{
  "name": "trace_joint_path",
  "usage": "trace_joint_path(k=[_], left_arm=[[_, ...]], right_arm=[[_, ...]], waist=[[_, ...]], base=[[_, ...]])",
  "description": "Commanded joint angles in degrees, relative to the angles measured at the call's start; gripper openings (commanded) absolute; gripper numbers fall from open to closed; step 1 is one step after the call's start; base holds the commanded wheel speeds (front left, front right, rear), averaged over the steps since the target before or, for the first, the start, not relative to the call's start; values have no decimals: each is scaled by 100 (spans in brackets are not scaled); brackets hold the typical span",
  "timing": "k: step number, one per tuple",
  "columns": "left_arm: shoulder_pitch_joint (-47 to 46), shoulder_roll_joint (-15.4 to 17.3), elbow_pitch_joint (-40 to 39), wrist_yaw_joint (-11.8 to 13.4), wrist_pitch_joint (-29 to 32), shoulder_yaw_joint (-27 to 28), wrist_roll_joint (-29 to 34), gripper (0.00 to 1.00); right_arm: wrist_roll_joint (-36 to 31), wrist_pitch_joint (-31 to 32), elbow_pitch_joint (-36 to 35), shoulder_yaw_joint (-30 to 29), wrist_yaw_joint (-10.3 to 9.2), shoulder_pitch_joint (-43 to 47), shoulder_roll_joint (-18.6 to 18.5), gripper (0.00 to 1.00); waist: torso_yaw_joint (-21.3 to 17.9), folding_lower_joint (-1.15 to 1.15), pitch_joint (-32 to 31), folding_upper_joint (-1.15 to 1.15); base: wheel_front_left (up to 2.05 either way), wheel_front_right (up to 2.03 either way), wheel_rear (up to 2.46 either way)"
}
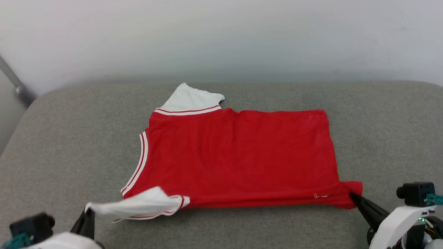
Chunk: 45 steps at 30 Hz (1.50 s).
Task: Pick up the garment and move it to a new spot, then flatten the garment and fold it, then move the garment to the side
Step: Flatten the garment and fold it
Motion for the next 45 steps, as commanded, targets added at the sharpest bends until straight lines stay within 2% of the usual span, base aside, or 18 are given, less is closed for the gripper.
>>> trace_joint_path(k=[1,5,12,18,24,25,27,29,30,31,32,33,40,45], left_arm=[[-175,5,33,-30,-13,-5,30,0],[-1022,-103,574,-341,19,-193,-8,0],[-2311,-265,1679,-821,-73,-405,27,0],[-3237,-384,2466,-1137,-118,-576,111,0],[-3773,-522,3292,-1437,12,-783,69,0],[-3844,-546,3433,-1486,16,-808,60,0],[-3986,-566,3749,-1601,49,-837,27,0],[-4087,-585,3998,-1688,-14,-826,-2,35],[-4098,-608,4102,-1714,-9,-825,-32,46],[-4124,-613,4199,-1752,-20,-822,-61,75],[-4153,-604,4312,-1777,-29,-799,-83,95],[-4182,-597,4392,-1799,-42,-781,-110,100],[-4238,-368,4712,-1957,94,-660,-254,100],[-4151,-36,4519,-1893,508,-511,-444,100]], right_arm=[[-34,36,1,-63,-10,32,33,0],[-312,338,-79,-383,-9,-270,316,0],[-743,699,119,-478,-8,-891,701,0],[-854,773,456,-343,-8,-1375,794,0],[-892,796,768,-37,-8,-1630,821,2],[-882,770,787,15,-8,-1660,840,17],[-839,672,797,99,-8,-1720,852,97],[-790,641,805,216,-8,-1755,854,100],[-771,611,778,269,-8,-1757,832,100],[-739,588,760,312,-8,-1744,806,100],[-734,529,725,352,-8,-1730,771,100],[-728,455,677,382,-8,-1718,740,100],[-814,-156,301,297,-8,-1445,618,100],[-1116,-483,55,-81,-8,-1186,685,100]], waist=[[-1,1,80,0],[-45,1,376,0],[-211,1,899,0],[-285,1,1341,0],[-397,1,1517,0],[-417,1,1524,0],[-465,1,1525,0],[-524,1,1486,0],[-540,1,1456,0],[-555,1,1424,0],[-576,1,1379,0],[-593,1,1336,0],[-704,1,898,0],[-792,1,543,0]], base=[[0,0,0],[0,0,0],[0,0,0],[0,0,0],[0,0,0],[0,0,0],[0,0,0],[0,0,0],[0,0,0],[0,0,0],[0,0,0],[0,0,0],[0,0,0],[0,0,0]])
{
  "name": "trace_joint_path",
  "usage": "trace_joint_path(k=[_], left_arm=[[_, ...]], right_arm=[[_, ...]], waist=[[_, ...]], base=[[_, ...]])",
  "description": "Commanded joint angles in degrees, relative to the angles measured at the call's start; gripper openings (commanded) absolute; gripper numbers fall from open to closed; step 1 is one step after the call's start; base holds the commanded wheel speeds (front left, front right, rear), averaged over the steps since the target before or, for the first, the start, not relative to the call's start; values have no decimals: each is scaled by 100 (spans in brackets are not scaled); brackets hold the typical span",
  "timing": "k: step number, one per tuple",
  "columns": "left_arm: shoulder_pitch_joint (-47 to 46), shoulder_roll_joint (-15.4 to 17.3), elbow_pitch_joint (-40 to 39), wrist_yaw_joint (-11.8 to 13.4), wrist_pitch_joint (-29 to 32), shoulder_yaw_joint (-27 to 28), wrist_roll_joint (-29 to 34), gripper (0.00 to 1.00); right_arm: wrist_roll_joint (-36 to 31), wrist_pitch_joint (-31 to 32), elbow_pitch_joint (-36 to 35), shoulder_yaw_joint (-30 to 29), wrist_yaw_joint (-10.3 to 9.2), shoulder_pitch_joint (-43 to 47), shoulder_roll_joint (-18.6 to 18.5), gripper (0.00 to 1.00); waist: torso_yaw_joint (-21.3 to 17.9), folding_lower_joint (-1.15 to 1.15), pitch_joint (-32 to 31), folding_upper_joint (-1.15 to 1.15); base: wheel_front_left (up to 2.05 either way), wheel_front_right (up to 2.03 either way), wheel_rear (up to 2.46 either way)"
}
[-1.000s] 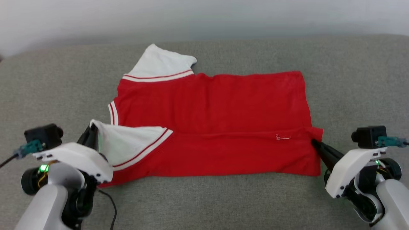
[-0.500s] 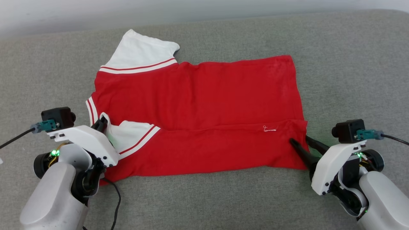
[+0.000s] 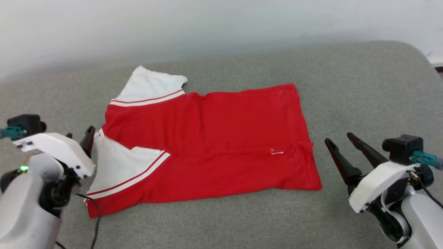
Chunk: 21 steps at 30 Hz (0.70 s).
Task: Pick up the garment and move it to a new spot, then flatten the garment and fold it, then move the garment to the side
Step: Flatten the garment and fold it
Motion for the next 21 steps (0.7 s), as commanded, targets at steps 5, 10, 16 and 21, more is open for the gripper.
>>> trace_joint_path(k=[5,10,16,21], left_arm=[[228,527,-504,131,870,-81,-64,100],[498,1061,-1078,168,2076,-348,-151,100],[775,1390,-1521,429,3139,-584,-292,100],[859,1346,-1525,632,3457,-696,-334,100]], right_arm=[[-397,-42,-333,-489,-4,400,167,100],[-739,155,-825,-976,-4,754,351,100],[-1029,403,-1486,-1401,-4,1080,607,100],[-1152,528,-1842,-1523,-4,1139,791,100]], waist=[[-116,0,-406,0],[-148,0,-523,0],[-147,0,-383,0],[-207,0,-64,0]], base=[[0,0,0],[0,0,0],[0,0,0],[0,0,0]])
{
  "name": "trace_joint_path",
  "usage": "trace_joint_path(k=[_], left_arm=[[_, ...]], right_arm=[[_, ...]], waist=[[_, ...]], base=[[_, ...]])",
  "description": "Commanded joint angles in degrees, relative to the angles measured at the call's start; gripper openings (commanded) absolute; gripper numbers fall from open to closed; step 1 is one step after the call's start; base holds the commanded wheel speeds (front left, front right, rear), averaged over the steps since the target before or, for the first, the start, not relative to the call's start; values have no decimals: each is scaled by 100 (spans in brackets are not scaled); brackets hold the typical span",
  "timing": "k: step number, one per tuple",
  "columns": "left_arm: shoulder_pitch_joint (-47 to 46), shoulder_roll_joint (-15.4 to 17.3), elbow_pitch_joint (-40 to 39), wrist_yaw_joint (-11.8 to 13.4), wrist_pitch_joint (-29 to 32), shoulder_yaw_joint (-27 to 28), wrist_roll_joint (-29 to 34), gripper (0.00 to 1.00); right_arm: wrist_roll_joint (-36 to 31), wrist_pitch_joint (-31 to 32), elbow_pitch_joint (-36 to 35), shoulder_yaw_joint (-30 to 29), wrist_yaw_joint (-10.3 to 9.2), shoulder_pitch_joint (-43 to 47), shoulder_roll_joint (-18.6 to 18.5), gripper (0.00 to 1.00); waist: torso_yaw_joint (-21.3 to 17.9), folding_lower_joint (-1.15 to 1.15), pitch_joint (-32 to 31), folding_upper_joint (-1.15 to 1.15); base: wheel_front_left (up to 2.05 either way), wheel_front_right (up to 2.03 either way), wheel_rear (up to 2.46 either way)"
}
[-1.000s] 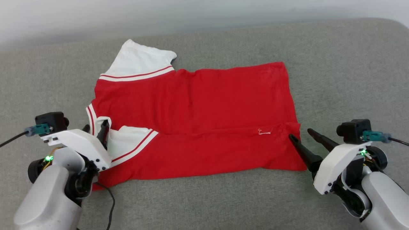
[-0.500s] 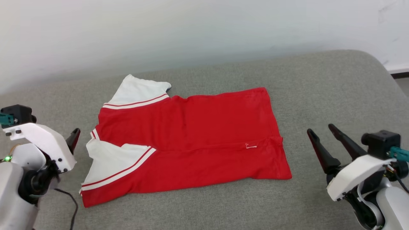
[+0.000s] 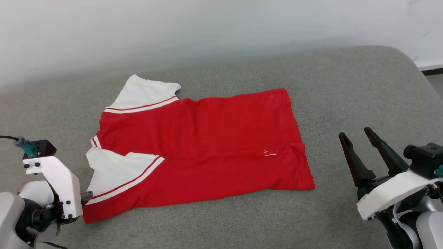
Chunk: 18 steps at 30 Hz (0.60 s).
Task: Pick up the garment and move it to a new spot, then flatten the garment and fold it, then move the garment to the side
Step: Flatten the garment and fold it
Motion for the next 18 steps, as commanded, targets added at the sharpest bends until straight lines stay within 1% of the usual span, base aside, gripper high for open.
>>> trace_joint_path(k=[1,5,7,10,11,12,13,14,17,18], left_arm=[[31,-27,45,39,49,-33,16,100],[5,-114,158,58,138,-92,-47,100],[-18,-166,260,25,184,-129,-58,100],[21,-368,497,11,177,-188,-144,100],[50,-436,582,14,193,-206,-182,95],[79,-506,683,-13,201,-231,-227,76],[110,-582,763,-52,210,-261,-272,40],[137,-667,832,-79,188,-260,-330,0],[144,-762,932,-162,97,-263,-366,0],[136,-736,944,-189,68,-257,-362,0]], right_arm=[[-41,12,-64,-12,-4,39,67,100],[-32,55,-127,-3,-4,-5,121,100],[-23,72,-138,-1,-4,-32,134,100],[10,90,-120,-7,-4,-92,154,100],[21,109,-97,-21,-4,-101,155,100],[19,125,-84,-31,-4,-113,149,100],[40,143,-73,-50,-4,-122,139,100],[62,165,-53,-83,-4,-123,125,100],[158,324,-16,-180,-4,-149,76,100],[223,426,9,-207,-4,-137,60,100]], waist=[[-51,0,180,0],[-105,0,357,0],[-136,0,456,0],[-174,0,566,0],[-186,0,589,0],[-197,0,604,0],[-201,0,613,0],[-201,0,617,0],[-178,0,591,0],[-157,0,569,0]], base=[[0,0,0],[0,0,0],[0,0,0],[0,0,0],[0,0,0],[0,0,0],[0,0,0],[0,0,0],[0,0,0],[0,0,0]])
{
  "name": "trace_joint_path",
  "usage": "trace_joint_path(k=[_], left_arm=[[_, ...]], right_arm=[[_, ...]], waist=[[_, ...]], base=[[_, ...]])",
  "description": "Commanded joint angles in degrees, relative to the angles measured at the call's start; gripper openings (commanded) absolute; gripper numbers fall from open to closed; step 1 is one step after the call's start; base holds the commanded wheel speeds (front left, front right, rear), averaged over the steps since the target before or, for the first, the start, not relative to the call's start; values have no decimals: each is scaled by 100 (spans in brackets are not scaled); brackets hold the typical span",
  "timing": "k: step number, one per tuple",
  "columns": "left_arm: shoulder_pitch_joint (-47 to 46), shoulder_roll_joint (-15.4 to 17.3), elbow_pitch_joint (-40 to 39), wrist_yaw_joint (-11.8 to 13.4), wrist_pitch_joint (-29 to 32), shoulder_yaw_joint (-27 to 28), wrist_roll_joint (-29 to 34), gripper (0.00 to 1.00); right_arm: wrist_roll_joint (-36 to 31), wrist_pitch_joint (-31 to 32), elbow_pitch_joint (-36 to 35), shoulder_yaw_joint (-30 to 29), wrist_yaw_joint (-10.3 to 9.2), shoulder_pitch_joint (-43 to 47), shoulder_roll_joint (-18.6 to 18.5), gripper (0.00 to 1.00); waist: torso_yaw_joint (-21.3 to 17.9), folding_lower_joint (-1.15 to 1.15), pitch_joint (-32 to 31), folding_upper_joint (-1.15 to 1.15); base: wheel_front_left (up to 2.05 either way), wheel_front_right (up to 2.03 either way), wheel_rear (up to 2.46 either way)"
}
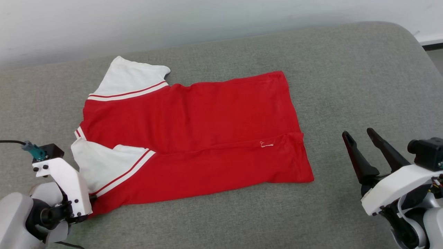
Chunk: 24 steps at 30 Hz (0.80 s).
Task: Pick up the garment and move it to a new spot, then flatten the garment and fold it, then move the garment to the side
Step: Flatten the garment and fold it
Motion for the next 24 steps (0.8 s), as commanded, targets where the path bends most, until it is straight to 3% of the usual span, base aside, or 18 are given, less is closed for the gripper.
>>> trace_joint_path(k=[1,5,13,24], left_arm=[[247,-241,192,-50,10,-226,-12,0],[121,-158,84,-135,-157,-175,77,0],[-200,-106,-512,-117,-355,-87,192,0],[-512,-268,-1018,-91,-424,-242,362,0]], right_arm=[[118,152,23,-37,-4,-80,-66,100],[385,944,186,-51,-4,-172,-176,100],[898,3121,1248,52,-4,-770,-281,100],[944,4074,3072,297,-4,-1491,189,100]], waist=[[47,1,-46,0],[157,1,-159,0],[542,1,-198,0],[1007,1,97,0]], base=[[0,0,0],[0,0,0],[0,0,0],[0,0,0]])
